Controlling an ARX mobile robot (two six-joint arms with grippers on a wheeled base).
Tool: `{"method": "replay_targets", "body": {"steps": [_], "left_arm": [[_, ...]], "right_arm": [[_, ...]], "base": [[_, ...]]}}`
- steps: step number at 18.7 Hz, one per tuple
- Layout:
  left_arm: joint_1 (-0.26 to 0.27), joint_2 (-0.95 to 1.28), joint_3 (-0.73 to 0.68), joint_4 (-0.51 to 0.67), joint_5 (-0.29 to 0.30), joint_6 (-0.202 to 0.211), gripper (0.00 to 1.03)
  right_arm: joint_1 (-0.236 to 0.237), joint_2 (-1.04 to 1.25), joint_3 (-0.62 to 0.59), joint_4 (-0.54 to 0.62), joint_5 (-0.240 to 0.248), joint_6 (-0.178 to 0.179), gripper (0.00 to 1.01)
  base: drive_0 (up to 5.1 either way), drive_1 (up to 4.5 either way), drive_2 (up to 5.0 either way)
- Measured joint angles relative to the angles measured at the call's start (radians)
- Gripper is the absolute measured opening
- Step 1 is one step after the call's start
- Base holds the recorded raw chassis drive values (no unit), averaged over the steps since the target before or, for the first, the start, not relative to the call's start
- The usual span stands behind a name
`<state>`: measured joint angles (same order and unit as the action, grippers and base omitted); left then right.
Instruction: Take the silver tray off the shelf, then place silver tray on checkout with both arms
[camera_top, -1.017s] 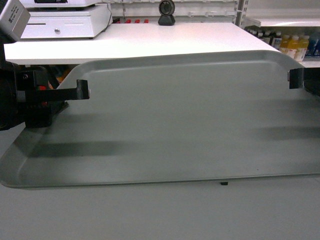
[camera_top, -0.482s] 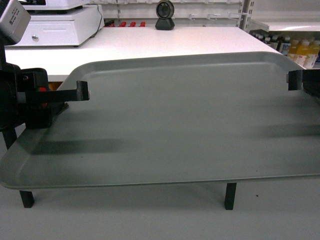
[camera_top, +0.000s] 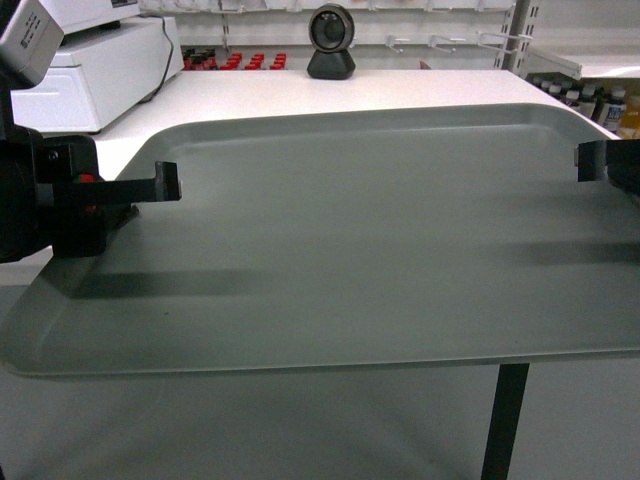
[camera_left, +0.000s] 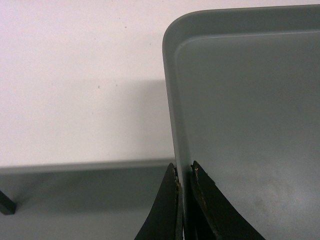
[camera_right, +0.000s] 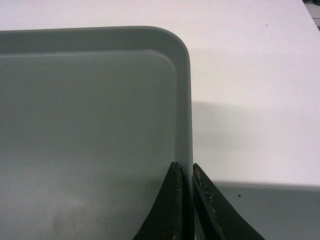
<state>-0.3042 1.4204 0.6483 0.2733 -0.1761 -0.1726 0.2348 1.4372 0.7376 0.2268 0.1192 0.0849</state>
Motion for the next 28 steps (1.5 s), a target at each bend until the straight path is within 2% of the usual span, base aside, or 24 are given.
{"method": "replay_targets", "body": {"steps": [15,28], "left_arm": [[0.000,0.002,0.001,0.004,0.000,0.000,0.04],[0.000,0.002,0.000,0.003,0.000,0.000,0.04]], "right_arm": [[-0.001,0.000,0.001,0.004,0.000,0.000,0.03],[0.000,0.000,0.001,0.001,0.000,0.000,0.03]], "base": [[0.0,4.23,-4.2],[0.0,0.00,0.0]]}}
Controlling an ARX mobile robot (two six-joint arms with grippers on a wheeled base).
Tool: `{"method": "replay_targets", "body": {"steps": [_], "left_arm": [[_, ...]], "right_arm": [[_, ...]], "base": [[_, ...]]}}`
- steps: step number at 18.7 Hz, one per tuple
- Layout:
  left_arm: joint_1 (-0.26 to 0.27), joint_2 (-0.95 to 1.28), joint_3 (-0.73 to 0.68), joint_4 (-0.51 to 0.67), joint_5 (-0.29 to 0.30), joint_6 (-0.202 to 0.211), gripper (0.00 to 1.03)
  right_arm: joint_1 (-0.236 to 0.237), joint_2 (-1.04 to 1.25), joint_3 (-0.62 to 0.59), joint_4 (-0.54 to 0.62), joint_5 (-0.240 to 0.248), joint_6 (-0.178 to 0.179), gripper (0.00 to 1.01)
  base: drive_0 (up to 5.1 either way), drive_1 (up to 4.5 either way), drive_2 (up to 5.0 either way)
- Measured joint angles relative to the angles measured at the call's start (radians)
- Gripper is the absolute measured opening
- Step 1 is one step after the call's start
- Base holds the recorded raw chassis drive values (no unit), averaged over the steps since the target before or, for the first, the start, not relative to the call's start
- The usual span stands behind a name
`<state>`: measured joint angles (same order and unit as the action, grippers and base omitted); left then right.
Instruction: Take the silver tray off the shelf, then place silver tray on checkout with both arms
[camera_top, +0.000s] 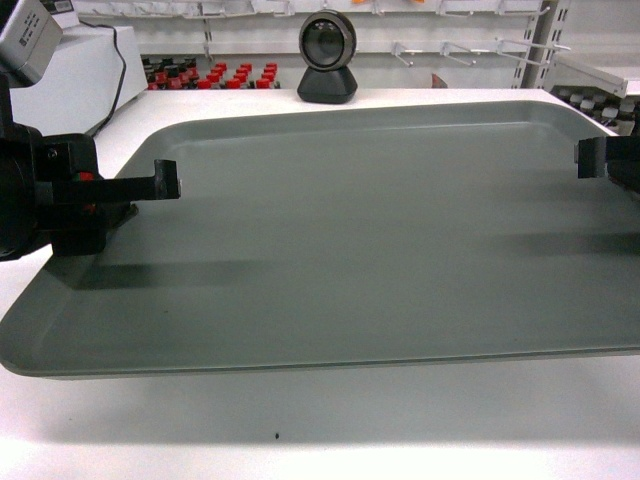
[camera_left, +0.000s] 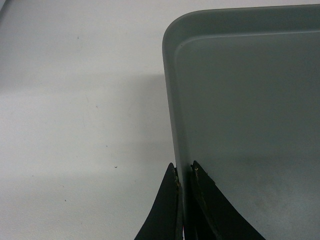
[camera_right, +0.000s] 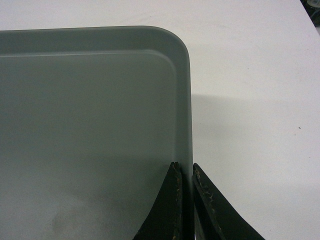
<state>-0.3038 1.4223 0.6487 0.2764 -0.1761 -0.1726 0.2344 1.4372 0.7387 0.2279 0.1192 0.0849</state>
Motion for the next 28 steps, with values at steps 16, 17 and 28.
{"method": "replay_targets", "body": {"steps": [16,17,28], "left_arm": [[-0.021,0.486,0.452,0.073,-0.431,0.177,0.05],[-0.021,0.511,0.481,0.049,-0.426,0.170,0.05],[-0.004,0.583,0.594,-0.040,-0.493,0.107,0.45]], "right_arm": [[-0.047,0.515,0.549,-0.104,0.038,-0.102,0.03],[-0.052,0.539,0.579,-0.131,0.040,-0.109,0.03],[-0.054,0.619,0.613,-0.138,0.079,-0.256,0.47]], "base": [[0.0,0.00,0.0],[0.0,0.00,0.0],[0.0,0.00,0.0]]}}
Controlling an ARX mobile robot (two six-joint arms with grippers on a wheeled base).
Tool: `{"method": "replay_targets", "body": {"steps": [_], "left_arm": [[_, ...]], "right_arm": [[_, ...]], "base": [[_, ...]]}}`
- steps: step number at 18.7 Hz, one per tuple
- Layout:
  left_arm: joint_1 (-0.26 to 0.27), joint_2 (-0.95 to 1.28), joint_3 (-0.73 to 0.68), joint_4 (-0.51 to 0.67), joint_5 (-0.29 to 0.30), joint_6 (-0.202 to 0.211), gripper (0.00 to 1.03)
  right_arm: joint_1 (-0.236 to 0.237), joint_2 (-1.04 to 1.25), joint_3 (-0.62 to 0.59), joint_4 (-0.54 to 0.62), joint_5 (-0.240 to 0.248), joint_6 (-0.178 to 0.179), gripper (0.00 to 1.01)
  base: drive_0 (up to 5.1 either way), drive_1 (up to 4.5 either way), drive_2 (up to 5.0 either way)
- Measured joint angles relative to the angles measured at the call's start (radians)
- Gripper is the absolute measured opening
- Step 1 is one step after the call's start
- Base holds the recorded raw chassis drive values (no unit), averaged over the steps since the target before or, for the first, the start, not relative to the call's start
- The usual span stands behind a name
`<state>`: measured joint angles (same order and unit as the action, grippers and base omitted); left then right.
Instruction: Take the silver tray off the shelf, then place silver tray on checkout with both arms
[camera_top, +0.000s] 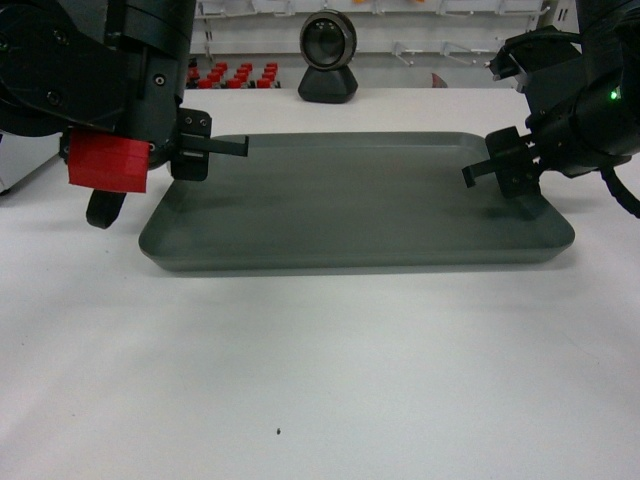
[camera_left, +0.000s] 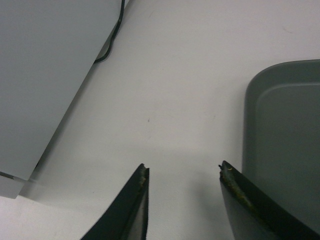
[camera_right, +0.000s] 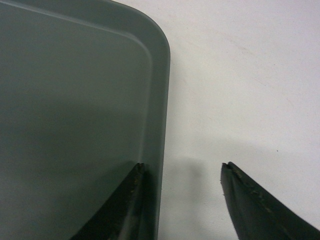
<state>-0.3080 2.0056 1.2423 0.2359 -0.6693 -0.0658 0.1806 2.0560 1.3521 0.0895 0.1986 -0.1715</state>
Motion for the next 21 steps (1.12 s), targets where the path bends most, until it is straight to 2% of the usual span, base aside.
{"method": "replay_targets", "body": {"steps": [2,5,6,7,8,9,10,11,13,15,17,20,21], "left_arm": [[0.003,0.000,0.001,0.000,0.000,-0.006,0.54],[-0.006,0.000,0.002,0.005,0.014,-0.016,0.73],[-0.012,0.000,0.004,0.014,0.017,-0.020,0.86],[-0.017,-0.002,0.004,0.020,0.034,-0.034,0.98],[-0.017,-0.006,0.004,0.033,0.047,-0.043,0.99],[-0.017,-0.019,0.003,0.034,0.071,-0.070,0.97],[-0.016,-0.106,-0.009,0.065,0.099,-0.116,0.98],[-0.010,-0.211,-0.050,0.115,0.121,-0.119,0.98],[-0.003,-0.279,-0.096,0.132,0.127,-0.117,0.98],[0.014,-0.373,-0.170,0.135,0.116,-0.096,0.98],[0.040,-0.481,-0.253,0.145,0.097,-0.077,0.98],[0.056,-0.570,-0.304,0.135,0.068,-0.072,0.98],[0.064,-0.592,-0.329,0.190,0.108,-0.056,0.95]], "right_arm": [[-0.005,0.001,0.001,0.000,0.000,-0.004,0.54],[-0.004,0.005,0.016,-0.009,0.002,-0.005,0.76],[-0.004,0.005,0.027,-0.012,-0.002,-0.001,0.87],[-0.004,0.005,0.043,-0.030,-0.022,0.020,0.98],[-0.005,0.005,0.055,-0.035,-0.059,0.062,0.99],[-0.005,0.004,0.064,-0.042,-0.085,0.101,0.97],[-0.006,-0.031,0.067,-0.035,-0.153,0.247,0.98],[-0.012,-0.114,0.046,0.007,-0.195,0.352,0.98],[-0.012,-0.203,0.011,0.045,-0.199,0.402,0.98],[-0.012,-0.307,-0.051,0.080,-0.192,0.443,0.98],[0.000,-0.418,-0.145,0.111,-0.190,0.447,0.98],[0.031,-0.528,-0.212,0.104,-0.174,0.439,0.98],[0.051,-0.567,-0.266,0.232,-0.094,0.388,0.92]], "base": [[0.0,0.00,0.0],[0.0,0.00,0.0],[0.0,0.00,0.0],[0.0,0.00,0.0],[0.0,0.00,0.0],[0.0,0.00,0.0],[0.0,0.00,0.0],[0.0,0.00,0.0],[0.0,0.00,0.0],[0.0,0.00,0.0],[0.0,0.00,0.0],[0.0,0.00,0.0],[0.0,0.00,0.0]]}}
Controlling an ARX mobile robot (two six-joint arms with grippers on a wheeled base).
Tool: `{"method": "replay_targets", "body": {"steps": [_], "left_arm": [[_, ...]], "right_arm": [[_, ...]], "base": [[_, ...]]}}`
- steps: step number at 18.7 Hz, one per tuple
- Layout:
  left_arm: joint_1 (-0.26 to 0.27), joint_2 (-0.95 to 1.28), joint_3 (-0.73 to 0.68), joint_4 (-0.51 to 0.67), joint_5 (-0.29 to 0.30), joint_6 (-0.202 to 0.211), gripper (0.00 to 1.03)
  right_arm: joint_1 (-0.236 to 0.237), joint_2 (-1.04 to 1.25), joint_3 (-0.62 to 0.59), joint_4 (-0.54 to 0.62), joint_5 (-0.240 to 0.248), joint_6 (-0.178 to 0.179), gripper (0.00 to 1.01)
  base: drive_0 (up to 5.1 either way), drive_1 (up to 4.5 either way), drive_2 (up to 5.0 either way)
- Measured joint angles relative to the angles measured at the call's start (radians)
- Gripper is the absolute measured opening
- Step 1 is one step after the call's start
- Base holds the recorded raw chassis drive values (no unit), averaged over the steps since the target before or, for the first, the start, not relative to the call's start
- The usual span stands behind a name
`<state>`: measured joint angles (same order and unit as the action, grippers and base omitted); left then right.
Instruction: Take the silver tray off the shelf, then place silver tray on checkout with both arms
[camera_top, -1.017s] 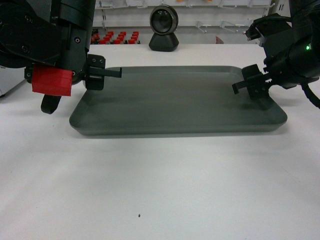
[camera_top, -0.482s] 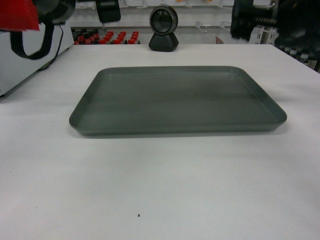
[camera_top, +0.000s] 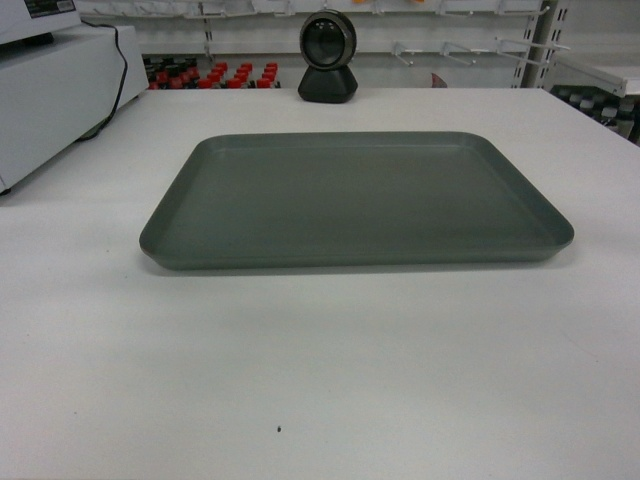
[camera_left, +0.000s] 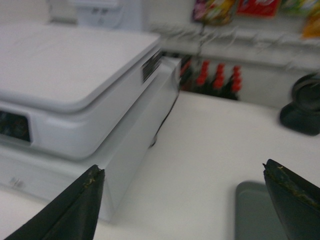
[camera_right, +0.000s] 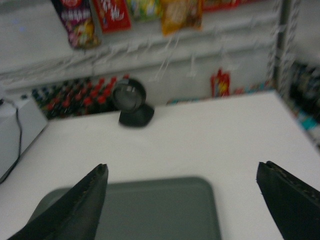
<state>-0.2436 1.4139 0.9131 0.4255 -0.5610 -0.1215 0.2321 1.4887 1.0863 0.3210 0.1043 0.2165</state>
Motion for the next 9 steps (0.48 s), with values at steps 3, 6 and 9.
{"method": "replay_targets", "body": {"steps": [3,6,9], "left_arm": [[0.054,-0.166,-0.257,0.175,0.341,0.085,0.62],[0.070,-0.247,-0.387,0.230,0.398,0.103,0.39],[0.124,-0.346,-0.542,0.265,0.427,0.104,0.08]], "right_arm": [[0.009,-0.253,-0.283,0.113,0.140,-0.164,0.59],[0.037,-0.401,-0.422,0.078,0.164,-0.192,0.35],[-0.019,-0.541,-0.586,0.161,0.113,-0.200,0.03]], "base": [[0.0,0.00,0.0],[0.0,0.00,0.0],[0.0,0.00,0.0]]}}
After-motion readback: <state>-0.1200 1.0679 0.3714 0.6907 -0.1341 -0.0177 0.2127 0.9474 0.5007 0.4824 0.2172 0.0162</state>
